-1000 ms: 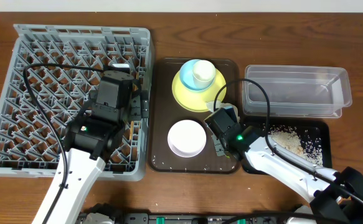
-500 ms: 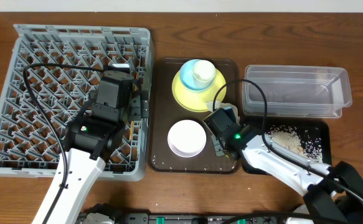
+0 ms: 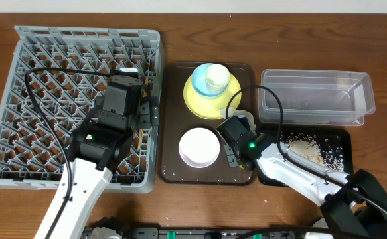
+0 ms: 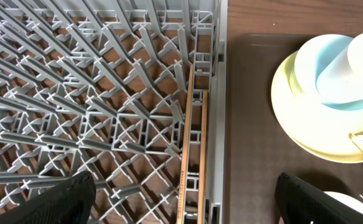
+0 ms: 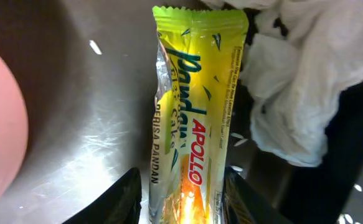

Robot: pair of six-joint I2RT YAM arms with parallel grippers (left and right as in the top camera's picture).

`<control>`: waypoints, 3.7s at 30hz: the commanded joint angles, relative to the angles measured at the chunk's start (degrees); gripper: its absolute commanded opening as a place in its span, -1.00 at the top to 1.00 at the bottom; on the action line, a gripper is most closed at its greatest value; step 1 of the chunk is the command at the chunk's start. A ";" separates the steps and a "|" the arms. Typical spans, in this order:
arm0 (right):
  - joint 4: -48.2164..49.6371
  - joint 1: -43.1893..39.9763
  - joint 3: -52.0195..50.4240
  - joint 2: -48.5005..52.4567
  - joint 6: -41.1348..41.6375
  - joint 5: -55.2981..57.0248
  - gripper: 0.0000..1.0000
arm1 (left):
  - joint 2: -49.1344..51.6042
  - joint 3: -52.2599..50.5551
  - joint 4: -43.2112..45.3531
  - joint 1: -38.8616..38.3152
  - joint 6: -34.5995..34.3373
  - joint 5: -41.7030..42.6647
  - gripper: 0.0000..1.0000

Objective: Sort waste into correct bins and load items into the dishwasher
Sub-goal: 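Grasp the yellow snack wrapper on the brown tray with the right gripper, then carry the wrapper right and drop it into the clear plastic bin, then return the right gripper to the brown tray and grasp the white tissue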

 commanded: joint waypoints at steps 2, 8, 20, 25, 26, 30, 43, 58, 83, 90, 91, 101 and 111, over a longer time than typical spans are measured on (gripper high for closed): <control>0.15 -0.31 -0.39 0.20 -0.15 -1.38 0.21 | 0.11 0.33 -0.15 0.09 -0.52 0.31 -0.85; 0.11 -0.31 -0.39 0.20 -0.17 -1.38 0.48 | 0.11 0.33 -0.15 0.09 -0.52 0.33 -0.85; -0.07 -0.31 -0.39 0.20 -0.17 -1.36 0.63 | 0.11 0.33 -0.15 0.09 -0.52 0.31 -0.85; -0.11 -0.31 -0.39 0.20 -0.17 -1.38 0.81 | 0.11 0.33 -0.15 0.09 -0.52 0.31 -0.85; -0.28 -0.31 -0.39 0.17 -0.17 -1.36 0.98 | 0.11 0.33 -0.15 0.09 -0.52 0.31 -0.85; -1.88 -0.33 1.14 -0.90 -2.45 -1.60 0.98 | 0.11 0.33 -0.15 0.09 -0.52 0.31 -0.85; -8.37 -12.57 21.84 -14.91 2.62 -1.62 0.98 | 0.11 0.33 -0.15 0.09 -0.52 0.31 -0.85; -8.17 -45.16 21.77 -4.35 15.13 -15.13 0.97 | 0.11 0.33 -0.15 0.09 -0.50 0.31 -0.85; -9.60 -46.45 21.79 1.55 35.52 -21.16 0.21 | 0.11 0.33 -0.15 0.09 -0.52 0.31 -0.85; -6.23 -46.45 21.86 -0.22 23.87 -23.74 -0.33 | 0.11 0.33 -0.15 0.09 -0.52 0.31 -0.85; -5.84 -46.45 21.86 -1.07 21.92 -23.76 -0.42 | 0.11 0.33 -0.15 0.09 -0.52 0.33 -0.85; -6.80 -44.57 22.32 -13.22 -8.57 -37.83 -0.22 | 0.11 0.33 -0.15 0.09 -0.52 0.31 -0.86; -16.74 -22.64 22.21 -15.21 -22.05 -18.95 -0.11 | 0.11 0.33 -0.15 0.09 -0.50 0.31 -0.85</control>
